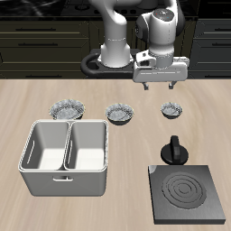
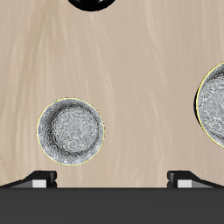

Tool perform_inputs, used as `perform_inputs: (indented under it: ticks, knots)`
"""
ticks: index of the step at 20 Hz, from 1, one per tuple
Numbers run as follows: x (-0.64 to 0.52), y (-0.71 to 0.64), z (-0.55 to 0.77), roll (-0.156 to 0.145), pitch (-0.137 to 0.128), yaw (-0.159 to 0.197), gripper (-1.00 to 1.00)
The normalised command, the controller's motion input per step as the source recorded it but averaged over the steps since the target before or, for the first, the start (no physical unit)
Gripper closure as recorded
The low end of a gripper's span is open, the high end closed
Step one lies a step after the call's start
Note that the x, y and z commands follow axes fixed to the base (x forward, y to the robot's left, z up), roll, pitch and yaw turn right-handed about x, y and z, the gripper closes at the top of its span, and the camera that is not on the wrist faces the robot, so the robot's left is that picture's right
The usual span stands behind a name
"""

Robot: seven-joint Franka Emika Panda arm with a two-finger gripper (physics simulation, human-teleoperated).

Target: Place the smallest bowl inside the left compartment of the bowl drainer

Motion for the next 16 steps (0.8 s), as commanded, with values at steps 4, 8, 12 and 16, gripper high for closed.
perform_inputs:
  ticks: [4, 8, 12, 16]
  knots:
    - [-0.02, -0.06, -0.14, -0.018, -0.015, 0.024, -1.0]
    - [-0.04, 0.0, -0.18, -0.011, 0.004, 0.016, -1.0]
    - [-0.03, 0.09, -0.31, 0.01, 0.019, 0.03, -1.0]
    - [0.01, 0.08, -0.21, 0.017, 0.021, 0.015, -1.0]
